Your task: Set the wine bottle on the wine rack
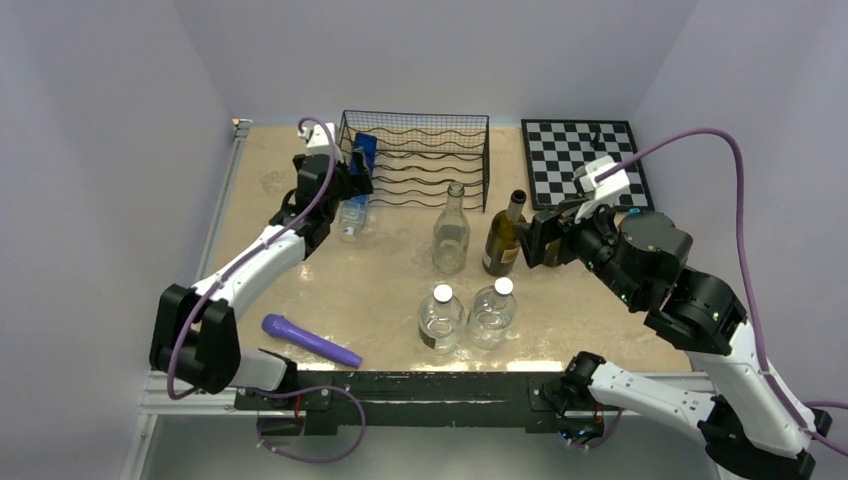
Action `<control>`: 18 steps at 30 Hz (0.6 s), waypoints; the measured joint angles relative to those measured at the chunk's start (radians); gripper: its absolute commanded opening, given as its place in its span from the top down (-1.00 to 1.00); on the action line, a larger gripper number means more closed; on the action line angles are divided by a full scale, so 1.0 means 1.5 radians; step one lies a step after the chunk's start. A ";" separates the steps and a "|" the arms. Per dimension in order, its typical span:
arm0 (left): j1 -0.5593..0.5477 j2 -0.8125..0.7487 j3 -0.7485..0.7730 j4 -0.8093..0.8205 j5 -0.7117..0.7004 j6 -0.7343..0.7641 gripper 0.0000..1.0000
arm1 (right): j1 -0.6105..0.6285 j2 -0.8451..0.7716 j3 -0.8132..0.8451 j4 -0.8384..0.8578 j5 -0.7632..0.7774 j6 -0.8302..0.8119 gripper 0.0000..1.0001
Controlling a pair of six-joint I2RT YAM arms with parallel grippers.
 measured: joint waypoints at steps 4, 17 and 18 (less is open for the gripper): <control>0.000 -0.062 0.030 -0.098 0.062 0.005 -0.99 | 0.000 0.001 0.005 -0.016 -0.029 0.008 -0.89; -0.078 -0.198 0.219 -0.461 0.533 0.125 -0.93 | 0.000 0.052 0.110 -0.070 -0.092 0.008 -0.90; -0.098 -0.215 0.221 -0.481 0.559 0.132 -0.93 | 0.000 0.055 0.116 -0.076 -0.093 0.008 -0.90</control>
